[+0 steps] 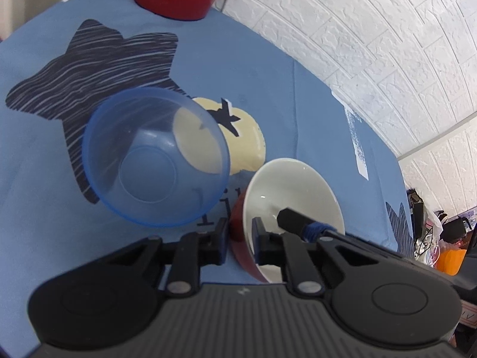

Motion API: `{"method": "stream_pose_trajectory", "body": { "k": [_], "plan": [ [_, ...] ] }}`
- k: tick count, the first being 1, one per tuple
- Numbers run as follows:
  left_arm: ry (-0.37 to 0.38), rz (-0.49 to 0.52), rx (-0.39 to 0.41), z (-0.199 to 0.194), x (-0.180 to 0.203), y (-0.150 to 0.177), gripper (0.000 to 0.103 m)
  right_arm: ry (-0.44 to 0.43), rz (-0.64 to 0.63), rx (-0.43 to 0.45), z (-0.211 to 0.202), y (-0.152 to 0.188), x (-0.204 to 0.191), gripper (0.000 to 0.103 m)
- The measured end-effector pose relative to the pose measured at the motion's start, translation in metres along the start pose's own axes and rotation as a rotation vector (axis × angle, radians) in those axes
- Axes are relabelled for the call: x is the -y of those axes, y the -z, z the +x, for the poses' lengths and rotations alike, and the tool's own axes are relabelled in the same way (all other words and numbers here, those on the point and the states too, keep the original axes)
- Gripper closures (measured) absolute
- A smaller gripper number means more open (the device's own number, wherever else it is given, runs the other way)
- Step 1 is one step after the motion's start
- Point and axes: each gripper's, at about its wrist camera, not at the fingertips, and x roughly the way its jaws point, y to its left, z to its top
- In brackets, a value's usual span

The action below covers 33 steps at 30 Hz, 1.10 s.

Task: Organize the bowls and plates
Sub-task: 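Grasp the red-and-white bowl's rim with both tools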

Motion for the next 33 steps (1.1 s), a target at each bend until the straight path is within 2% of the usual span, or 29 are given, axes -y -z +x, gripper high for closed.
{"method": "stream_pose_trajectory", "body": {
  "k": [2,4,8,12,15,17,18,19,21,22,24,28,33],
  "plan": [
    [0.008,-0.015,0.0,0.0,-0.002,0.0,0.09,0.004,0.001,-0.033,0.006,0.002,0.0,0.075],
    [0.004,-0.013,0.006,0.001,-0.002,0.001,0.091,0.017,-0.015,-0.027,0.007,0.004,-0.001,0.073],
    [0.012,-0.013,0.003,0.001,-0.004,0.001,0.089,0.051,-0.108,-0.03,0.01,0.003,-0.007,0.071],
    [0.017,-0.018,0.0,0.001,-0.005,0.0,0.088,0.054,-0.122,0.002,0.01,0.007,-0.005,0.068],
    [0.007,-0.008,0.0,0.002,-0.004,0.001,0.088,0.051,-0.112,-0.012,0.009,0.004,-0.002,0.068],
    [-0.014,0.011,-0.01,0.005,-0.002,0.002,0.089,0.02,-0.087,-0.004,0.007,0.003,0.004,0.075],
    [-0.03,0.021,-0.012,0.006,-0.001,0.002,0.089,-0.02,-0.07,0.013,0.006,0.003,0.007,0.084],
    [-0.039,0.031,-0.011,0.007,0.0,0.003,0.091,-0.027,-0.055,0.024,0.005,0.004,0.009,0.091],
    [-0.018,0.042,-0.016,0.007,0.0,0.003,0.091,-0.016,-0.062,0.05,0.001,0.006,0.01,0.096],
    [0.002,0.039,-0.022,0.006,0.0,0.003,0.091,-0.011,-0.068,0.058,-0.002,0.007,0.01,0.097],
    [-0.013,0.068,-0.021,0.004,0.006,0.005,0.091,-0.031,-0.065,0.055,-0.006,0.008,0.009,0.097],
    [0.0,0.078,-0.058,-0.003,0.008,0.015,0.092,-0.001,-0.105,0.047,-0.017,0.013,0.004,0.097],
    [0.028,0.077,-0.093,-0.029,0.009,0.033,0.093,-0.028,-0.048,0.032,-0.043,0.033,0.01,0.094]
  ]
}}
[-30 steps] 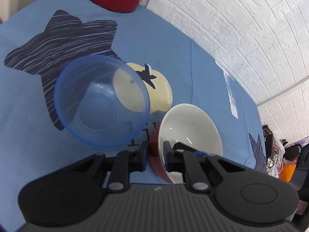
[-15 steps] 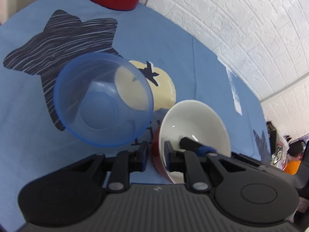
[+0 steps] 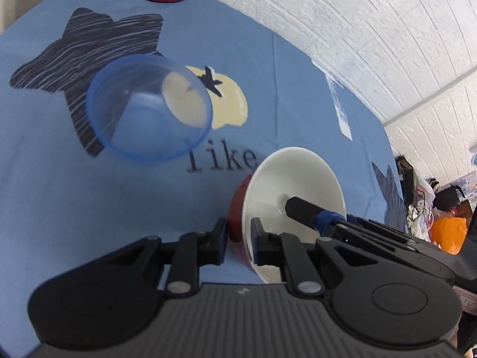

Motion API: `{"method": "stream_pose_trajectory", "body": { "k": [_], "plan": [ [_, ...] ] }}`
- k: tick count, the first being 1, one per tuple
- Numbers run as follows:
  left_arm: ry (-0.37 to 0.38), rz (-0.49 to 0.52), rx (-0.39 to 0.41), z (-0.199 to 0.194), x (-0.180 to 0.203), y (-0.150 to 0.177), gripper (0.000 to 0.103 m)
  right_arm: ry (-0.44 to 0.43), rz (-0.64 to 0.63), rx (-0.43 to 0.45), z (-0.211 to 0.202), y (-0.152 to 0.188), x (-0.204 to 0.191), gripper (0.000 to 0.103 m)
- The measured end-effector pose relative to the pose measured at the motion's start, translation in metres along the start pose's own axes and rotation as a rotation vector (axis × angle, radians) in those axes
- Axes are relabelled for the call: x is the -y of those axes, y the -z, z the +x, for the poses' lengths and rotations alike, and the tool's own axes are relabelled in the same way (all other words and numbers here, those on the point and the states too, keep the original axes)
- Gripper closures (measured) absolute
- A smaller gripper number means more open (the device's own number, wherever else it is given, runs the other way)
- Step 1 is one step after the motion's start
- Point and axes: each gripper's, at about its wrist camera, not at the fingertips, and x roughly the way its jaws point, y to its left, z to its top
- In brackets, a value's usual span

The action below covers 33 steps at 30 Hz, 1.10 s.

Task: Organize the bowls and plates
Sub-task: 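Grasp the red-and-white bowl's rim with both tools, then carry the red-and-white bowl with both tools and lower it into the steel bowl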

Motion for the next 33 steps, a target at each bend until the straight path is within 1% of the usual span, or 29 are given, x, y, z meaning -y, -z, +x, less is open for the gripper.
{"method": "stream_pose_trajectory", "body": {
  "k": [2,4,5,7,10,14,17,21,25,28,30,33],
  "plan": [
    [-0.009,0.022,-0.016,-0.014,0.007,0.014,0.093,-0.017,0.031,-0.024,-0.012,0.01,0.001,0.094],
    [0.002,0.03,-0.033,-0.03,0.012,0.03,0.093,-0.023,0.051,-0.035,-0.031,0.023,-0.002,0.093],
    [0.008,0.035,-0.043,-0.037,0.014,0.037,0.093,-0.022,0.05,-0.037,-0.041,0.029,-0.004,0.093],
    [0.028,0.04,-0.064,-0.053,0.019,0.054,0.093,-0.018,0.045,-0.032,-0.063,0.042,-0.01,0.089],
    [0.051,0.062,-0.082,-0.078,0.027,0.082,0.093,-0.003,0.027,-0.024,-0.095,0.063,-0.02,0.088],
    [0.076,0.096,-0.096,-0.105,0.037,0.124,0.093,0.024,0.018,-0.007,-0.135,0.102,-0.029,0.087],
    [0.088,0.122,-0.121,-0.117,0.044,0.157,0.094,0.033,0.045,-0.008,-0.153,0.133,-0.027,0.086],
    [0.08,0.168,-0.166,-0.118,0.053,0.196,0.094,0.052,0.065,-0.017,-0.168,0.17,-0.021,0.085],
    [0.058,0.19,-0.213,-0.105,0.054,0.225,0.094,0.054,0.101,-0.031,-0.169,0.198,-0.011,0.084],
    [0.031,0.201,-0.241,-0.093,0.053,0.239,0.094,0.049,0.112,-0.046,-0.164,0.213,-0.007,0.084],
    [0.019,0.204,-0.245,-0.087,0.052,0.242,0.094,0.054,0.101,-0.05,-0.16,0.218,-0.007,0.084],
    [0.0,0.235,-0.216,-0.086,0.056,0.243,0.093,0.044,0.098,-0.045,-0.157,0.222,-0.005,0.084]
  ]
}}
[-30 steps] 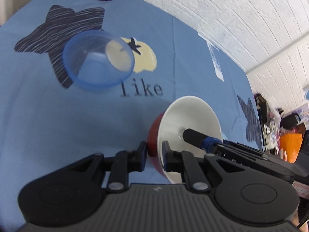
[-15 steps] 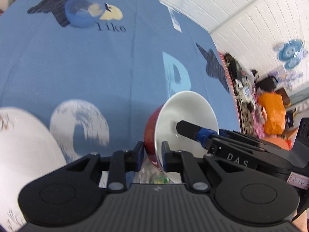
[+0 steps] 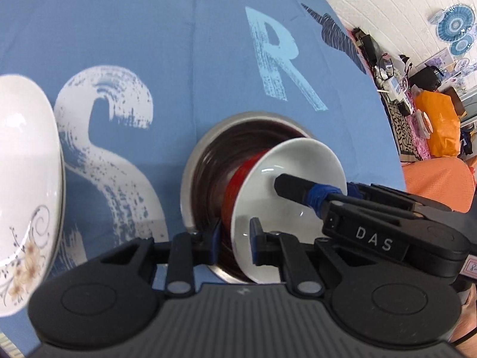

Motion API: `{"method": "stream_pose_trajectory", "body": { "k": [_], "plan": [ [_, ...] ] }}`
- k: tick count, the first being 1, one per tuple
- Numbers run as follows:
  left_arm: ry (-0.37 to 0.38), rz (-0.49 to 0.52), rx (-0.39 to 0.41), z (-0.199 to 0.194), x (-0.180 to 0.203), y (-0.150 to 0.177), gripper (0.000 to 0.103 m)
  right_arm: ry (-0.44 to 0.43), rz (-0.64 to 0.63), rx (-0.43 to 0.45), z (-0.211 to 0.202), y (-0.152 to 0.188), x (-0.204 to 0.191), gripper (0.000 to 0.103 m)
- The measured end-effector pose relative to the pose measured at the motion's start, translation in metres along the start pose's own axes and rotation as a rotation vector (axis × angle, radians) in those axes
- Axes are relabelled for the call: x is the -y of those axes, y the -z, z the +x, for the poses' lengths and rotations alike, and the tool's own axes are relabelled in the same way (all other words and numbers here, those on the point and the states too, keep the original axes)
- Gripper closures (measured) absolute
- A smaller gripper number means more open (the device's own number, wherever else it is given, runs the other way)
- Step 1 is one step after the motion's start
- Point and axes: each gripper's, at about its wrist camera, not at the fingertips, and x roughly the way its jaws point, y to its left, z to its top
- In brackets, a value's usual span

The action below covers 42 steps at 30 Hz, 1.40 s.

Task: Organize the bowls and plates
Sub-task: 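Carry the red-and-white bowl with both tools and lower it into the steel bowl, then open both tools to release the red-and-white bowl, then move both open tools to the translucent blue bowl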

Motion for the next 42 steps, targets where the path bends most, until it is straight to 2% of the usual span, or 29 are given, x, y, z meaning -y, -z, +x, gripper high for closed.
{"method": "stream_pose_trajectory", "body": {
  "k": [3,4,5,7,11,18,21,26,33,38,42],
  "plan": [
    [-0.009,0.013,-0.001,-0.001,0.001,-0.003,0.091,-0.002,-0.001,0.001,0.002,0.003,0.004,0.084],
    [-0.003,0.022,-0.005,-0.002,0.0,-0.004,0.079,-0.003,0.003,0.003,0.003,0.003,0.006,0.084],
    [0.005,0.026,-0.009,-0.004,0.0,-0.006,0.062,-0.012,0.009,0.009,0.002,0.003,0.008,0.084],
    [0.034,0.031,-0.016,-0.008,0.001,-0.007,0.052,-0.034,0.034,0.016,-0.001,0.002,0.012,0.085],
    [0.04,0.06,-0.031,-0.019,0.006,-0.009,0.044,-0.031,0.026,0.045,-0.013,-0.003,0.01,0.085],
    [0.094,0.059,-0.072,-0.034,0.003,-0.009,0.044,-0.033,0.049,0.116,-0.03,-0.011,0.016,0.084],
    [0.113,0.077,-0.027,-0.051,0.001,-0.006,0.044,-0.037,0.07,0.103,-0.026,-0.009,0.02,0.084],
    [0.081,0.077,0.073,-0.081,-0.013,-0.017,0.043,-0.035,0.097,0.088,-0.02,-0.01,0.023,0.083],
    [-0.048,-0.035,0.182,-0.107,-0.087,-0.055,0.042,-0.047,0.1,0.086,-0.016,-0.031,0.02,0.082],
    [-0.126,-0.117,0.222,-0.109,-0.145,-0.096,0.042,-0.058,0.09,0.068,0.004,-0.074,0.002,0.081],
    [-0.138,-0.189,0.257,-0.104,-0.177,-0.142,0.042,-0.101,0.07,0.073,0.033,-0.118,-0.027,0.08]
  ]
}}
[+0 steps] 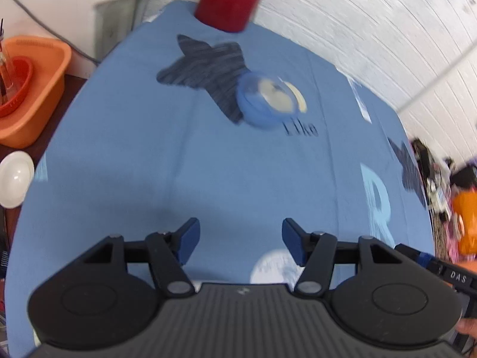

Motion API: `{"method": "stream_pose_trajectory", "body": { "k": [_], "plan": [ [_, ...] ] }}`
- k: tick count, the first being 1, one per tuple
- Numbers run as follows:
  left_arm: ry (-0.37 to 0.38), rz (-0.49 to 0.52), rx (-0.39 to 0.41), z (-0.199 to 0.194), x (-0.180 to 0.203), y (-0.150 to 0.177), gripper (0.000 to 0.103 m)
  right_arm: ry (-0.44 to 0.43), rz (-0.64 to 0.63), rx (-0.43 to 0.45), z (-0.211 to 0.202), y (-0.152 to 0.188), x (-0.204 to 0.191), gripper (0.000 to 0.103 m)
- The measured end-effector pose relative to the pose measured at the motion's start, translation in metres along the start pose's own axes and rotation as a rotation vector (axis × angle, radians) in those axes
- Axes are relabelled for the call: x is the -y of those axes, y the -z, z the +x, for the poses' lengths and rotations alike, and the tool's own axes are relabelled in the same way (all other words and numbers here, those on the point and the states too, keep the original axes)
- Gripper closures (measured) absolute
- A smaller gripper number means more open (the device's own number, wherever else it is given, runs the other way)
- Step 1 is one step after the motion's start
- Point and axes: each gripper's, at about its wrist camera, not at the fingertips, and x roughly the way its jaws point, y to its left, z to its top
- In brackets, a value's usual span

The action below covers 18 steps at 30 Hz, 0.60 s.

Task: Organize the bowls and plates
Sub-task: 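Move both open tools to the translucent blue bowl, then grasp the translucent blue bowl's rim with both tools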

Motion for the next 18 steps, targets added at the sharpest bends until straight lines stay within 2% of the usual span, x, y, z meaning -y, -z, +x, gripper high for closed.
{"method": "stream_pose_trajectory", "body": {
  "k": [5,9,13,18],
  "plan": [
    [-0.016,-0.023,0.039,0.035,-0.001,-0.059,0.042,-0.05,-0.027,-0.003,0.064,-0.057,-0.042,0.078],
    [-0.037,-0.032,0.037,0.072,0.002,-0.095,0.042,-0.044,-0.09,0.013,0.114,-0.096,-0.07,0.077],
    [-0.044,-0.029,0.025,0.108,0.004,-0.116,0.042,-0.009,-0.104,-0.021,0.162,-0.124,-0.077,0.075],
    [-0.087,0.004,0.007,0.146,0.007,-0.125,0.042,0.049,-0.13,-0.077,0.201,-0.132,-0.074,0.073]
  ]
}}
